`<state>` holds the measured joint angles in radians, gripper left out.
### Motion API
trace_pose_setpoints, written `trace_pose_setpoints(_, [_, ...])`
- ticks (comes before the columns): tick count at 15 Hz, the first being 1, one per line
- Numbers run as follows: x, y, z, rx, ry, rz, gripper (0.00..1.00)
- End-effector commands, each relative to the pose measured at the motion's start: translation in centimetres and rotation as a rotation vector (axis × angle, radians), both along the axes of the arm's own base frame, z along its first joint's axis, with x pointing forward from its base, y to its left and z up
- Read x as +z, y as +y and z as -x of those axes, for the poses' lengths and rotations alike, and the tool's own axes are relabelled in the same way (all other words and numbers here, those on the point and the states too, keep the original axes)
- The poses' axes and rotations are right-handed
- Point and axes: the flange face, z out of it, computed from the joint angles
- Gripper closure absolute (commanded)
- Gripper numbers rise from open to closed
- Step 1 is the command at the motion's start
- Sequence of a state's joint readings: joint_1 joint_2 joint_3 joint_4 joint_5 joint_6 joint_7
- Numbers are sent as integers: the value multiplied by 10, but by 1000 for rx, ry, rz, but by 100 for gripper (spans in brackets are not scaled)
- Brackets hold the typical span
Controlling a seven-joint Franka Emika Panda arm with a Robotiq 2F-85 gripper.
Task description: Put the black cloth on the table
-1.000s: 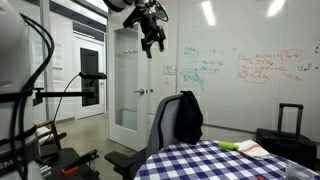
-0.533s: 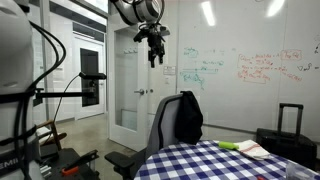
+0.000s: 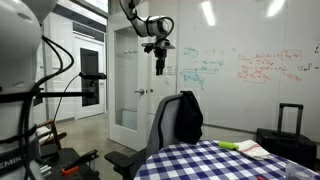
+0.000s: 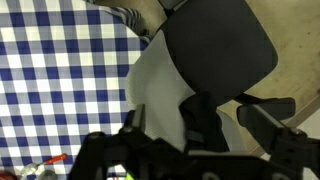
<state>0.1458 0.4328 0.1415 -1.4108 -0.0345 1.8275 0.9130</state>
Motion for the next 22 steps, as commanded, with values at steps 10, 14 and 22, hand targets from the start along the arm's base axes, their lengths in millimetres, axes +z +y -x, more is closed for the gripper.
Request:
trace_pose_setpoints(10, [-52,-50,-96,-354,34,-3,0])
trace_pose_setpoints(14, [-65,-65,-104,-365,99,-96,0])
trace_pose_setpoints(22, [-80,-67,-110,-403,123,-137,0])
